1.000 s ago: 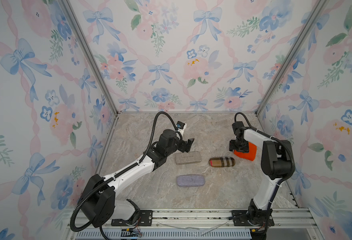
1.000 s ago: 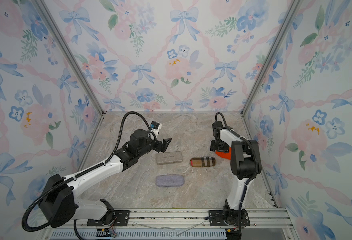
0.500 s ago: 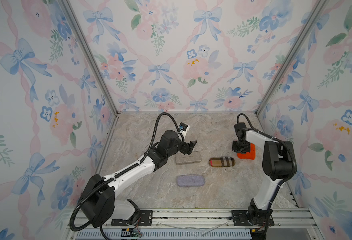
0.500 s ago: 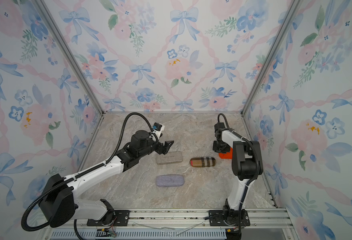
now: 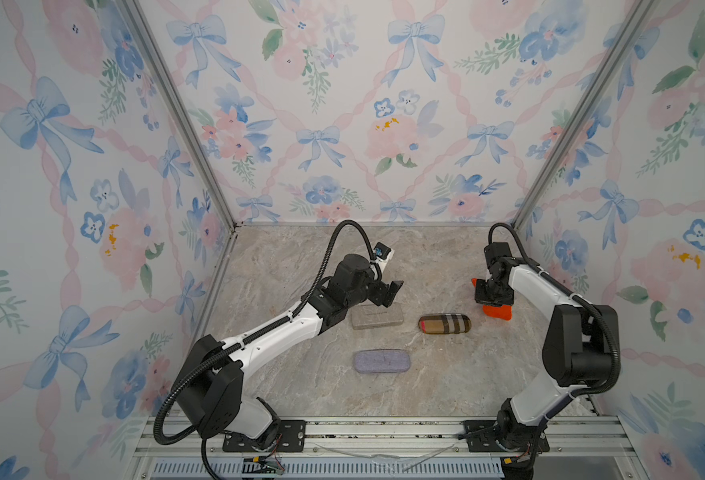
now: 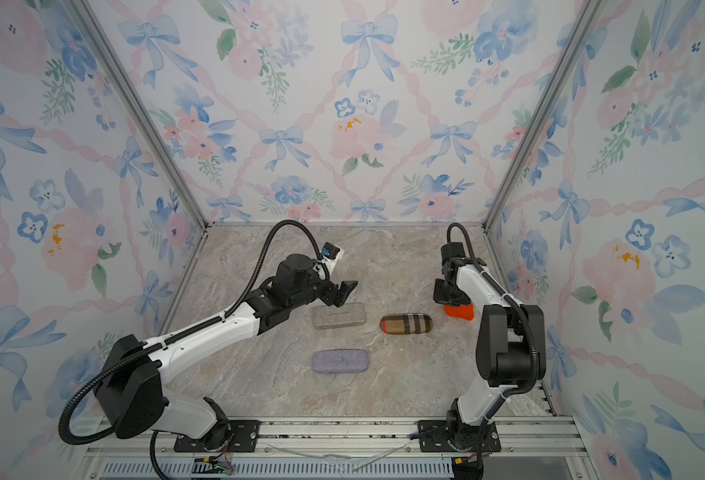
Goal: Wipe the eyeglass case
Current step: Pick up the cleaning item at the center of the board, then pick up the eyeglass case from the center of the board.
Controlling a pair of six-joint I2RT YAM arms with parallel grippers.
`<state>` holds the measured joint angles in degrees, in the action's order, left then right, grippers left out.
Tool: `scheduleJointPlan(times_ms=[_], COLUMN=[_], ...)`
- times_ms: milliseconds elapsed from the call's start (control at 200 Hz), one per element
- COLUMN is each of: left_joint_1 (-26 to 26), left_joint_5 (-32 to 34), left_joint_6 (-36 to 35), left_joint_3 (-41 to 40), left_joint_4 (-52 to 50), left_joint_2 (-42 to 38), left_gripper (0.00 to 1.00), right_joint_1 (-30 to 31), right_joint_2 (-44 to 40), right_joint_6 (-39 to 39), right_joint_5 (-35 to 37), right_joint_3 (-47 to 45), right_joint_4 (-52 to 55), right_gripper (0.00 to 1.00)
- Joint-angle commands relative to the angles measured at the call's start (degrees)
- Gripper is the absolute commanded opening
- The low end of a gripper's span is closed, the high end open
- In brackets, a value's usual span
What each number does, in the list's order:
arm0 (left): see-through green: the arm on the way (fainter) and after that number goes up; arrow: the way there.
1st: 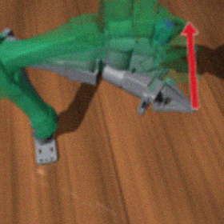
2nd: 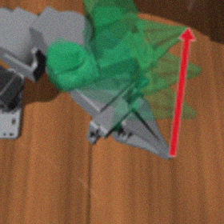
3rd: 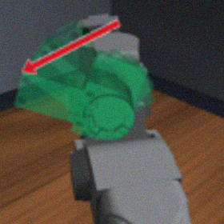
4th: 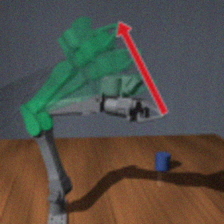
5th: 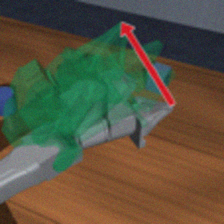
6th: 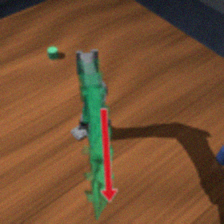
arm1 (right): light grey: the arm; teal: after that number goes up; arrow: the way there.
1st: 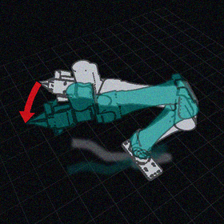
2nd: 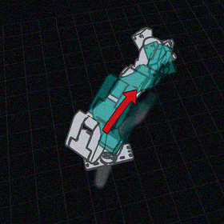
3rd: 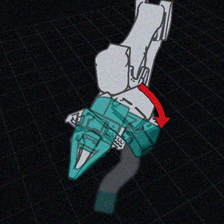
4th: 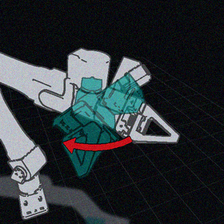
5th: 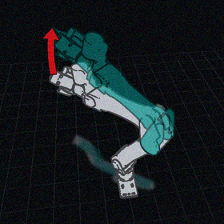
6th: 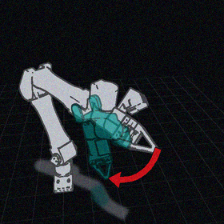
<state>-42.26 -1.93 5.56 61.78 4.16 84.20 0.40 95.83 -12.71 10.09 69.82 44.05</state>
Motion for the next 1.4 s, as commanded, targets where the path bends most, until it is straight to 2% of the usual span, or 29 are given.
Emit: scheduleJointPlan(times_ms=[0, 135, 270, 380, 465, 645, 735, 830, 1030, 1395], left_joint_1=[-0.70, -2.50, -5.38, -8.18, -9.33, -11.10, -12.24, -12.83, -12.76, -11.02], left_joint_5=[-2.78, -4.55, -8.37, -11.16, -14.72, -16.95, -15.32, -14.36, -13.53, -14.84], left_joint_6=[-0.28, -0.88, -7.80, -16.20, -21.39, -26.88, -29.15, -31.14, -33.28, -33.78], left_joint_3=[3.39, 6.06, 6.93, 11.57, 14.82, 20.30, 22.94, 25.21, 28.77, 31.37], left_joint_4=[-0.94, -2.74, -3.40, -9.08, -12.45, -14.43, -14.99, -15.97, -18.25, -18.29], left_joint_2=[2.20, 3.66, 5.92, 11.64, 16.20, 24.45, 28.36, 32.08, 37.34, 41.63], left_gripper=[0.88, 0.90, 0.88, 0.82, 0.81, 0.81, 0.82, 0.82, 0.84, 0.84], right_joint_1=[-0.35, -0.38, -0.43, -0.48, -0.65, -1.64, -3.76, -5.77, -6.77, -6.87], right_joint_2=[-5.30, -10.24, -14.36, -17.46, -19.18, -21.79, -22.74, -23.23, -22.80, -22.60], right_joint_6=[1.28, 1.59, 1.94, 1.92, 1.75, 1.55, 1.48, 0.30, 0.07, -0.21], right_joint_5=[-2.12, -1.86, -2.17, -3.42, -5.78, -9.44, -12.04, -15.04, -16.71, -20.41], right_joint_3=[-0.84, -0.92, -0.32, -0.02, 0.16, -0.54, -1.36, -3.23, -5.25, -6.02], right_joint_4=[3.95, 5.39, 7.20, 8.26, 8.76, 9.18, 8.59, 6.05, 4.22, 2.97], right_gripper=[0.00, 0.00, 0.00, 0.00, 0.00, 0.00, 0.00, 0.00, 0.00, 0.00])
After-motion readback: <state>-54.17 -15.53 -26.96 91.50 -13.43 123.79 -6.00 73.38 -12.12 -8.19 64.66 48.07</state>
